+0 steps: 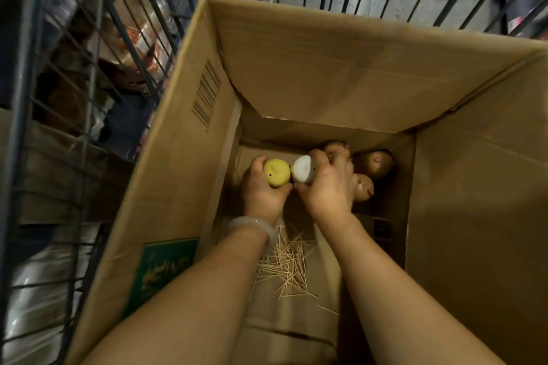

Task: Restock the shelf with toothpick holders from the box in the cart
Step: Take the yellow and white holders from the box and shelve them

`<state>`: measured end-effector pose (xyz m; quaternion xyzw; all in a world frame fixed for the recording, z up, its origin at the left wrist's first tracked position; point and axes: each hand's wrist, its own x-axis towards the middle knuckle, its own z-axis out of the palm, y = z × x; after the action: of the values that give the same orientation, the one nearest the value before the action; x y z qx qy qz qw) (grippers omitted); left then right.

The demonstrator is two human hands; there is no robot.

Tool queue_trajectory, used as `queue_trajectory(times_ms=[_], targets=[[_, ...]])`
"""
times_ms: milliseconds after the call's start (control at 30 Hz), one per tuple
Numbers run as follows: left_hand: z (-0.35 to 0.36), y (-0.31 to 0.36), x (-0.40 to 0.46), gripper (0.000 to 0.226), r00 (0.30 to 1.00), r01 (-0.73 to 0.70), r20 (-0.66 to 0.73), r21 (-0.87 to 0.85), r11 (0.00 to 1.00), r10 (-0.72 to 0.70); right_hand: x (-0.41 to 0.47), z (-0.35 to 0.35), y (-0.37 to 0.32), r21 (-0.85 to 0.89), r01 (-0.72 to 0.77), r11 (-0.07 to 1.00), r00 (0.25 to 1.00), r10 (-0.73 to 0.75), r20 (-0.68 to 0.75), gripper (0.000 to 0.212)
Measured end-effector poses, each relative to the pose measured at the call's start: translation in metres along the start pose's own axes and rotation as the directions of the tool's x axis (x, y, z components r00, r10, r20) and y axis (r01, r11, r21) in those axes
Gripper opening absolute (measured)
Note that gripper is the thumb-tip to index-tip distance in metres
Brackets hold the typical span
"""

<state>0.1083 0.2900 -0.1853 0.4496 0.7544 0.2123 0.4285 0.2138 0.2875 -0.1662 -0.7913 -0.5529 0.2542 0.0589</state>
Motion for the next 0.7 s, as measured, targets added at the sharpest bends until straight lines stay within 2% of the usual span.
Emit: queue_trajectory(times_ms=[67,167,300,433,567,700], targets=[[-0.008,0.006,-0.017,0.071,0.998,0.010,-0.064,-0.027,1.000,-0.011,-0.008,-0.011,-0.003,0.145,0.029,0.989,1.000,-0.027,-0.011,0.060],[-0.022,0.016,-0.050,0.053,0.988,-0.006,-0.156,-0.177,0.984,-0.022,-0.026,-0.031,-0.005,0.378,0.090,0.922,0.996,-0.092,-0.011,0.060],[-0.043,0.036,-0.095,0.052,0.986,-0.082,-0.167,-0.441,0.894,0.008,-0.065,-0.071,-0.010,0.755,0.036,0.654,0.996,-0.081,0.022,0.050],[-0.073,0.056,-0.135,0.059,0.996,-0.092,-0.056,-0.500,0.861,0.074,-0.110,-0.102,-0.011,0.865,0.071,0.497,0.995,-0.101,-0.024,0.047],[-0.116,0.071,-0.171,0.058,0.984,-0.121,0.064,-0.448,0.886,0.167,-0.154,-0.131,-0.015,0.881,0.091,0.464,0.991,-0.133,-0.032,0.053],[-0.160,0.082,-0.210,0.063,0.962,-0.217,0.068,-0.406,0.888,0.266,-0.200,-0.160,-0.030,0.874,0.146,0.464,0.980,-0.187,-0.064,0.057]])
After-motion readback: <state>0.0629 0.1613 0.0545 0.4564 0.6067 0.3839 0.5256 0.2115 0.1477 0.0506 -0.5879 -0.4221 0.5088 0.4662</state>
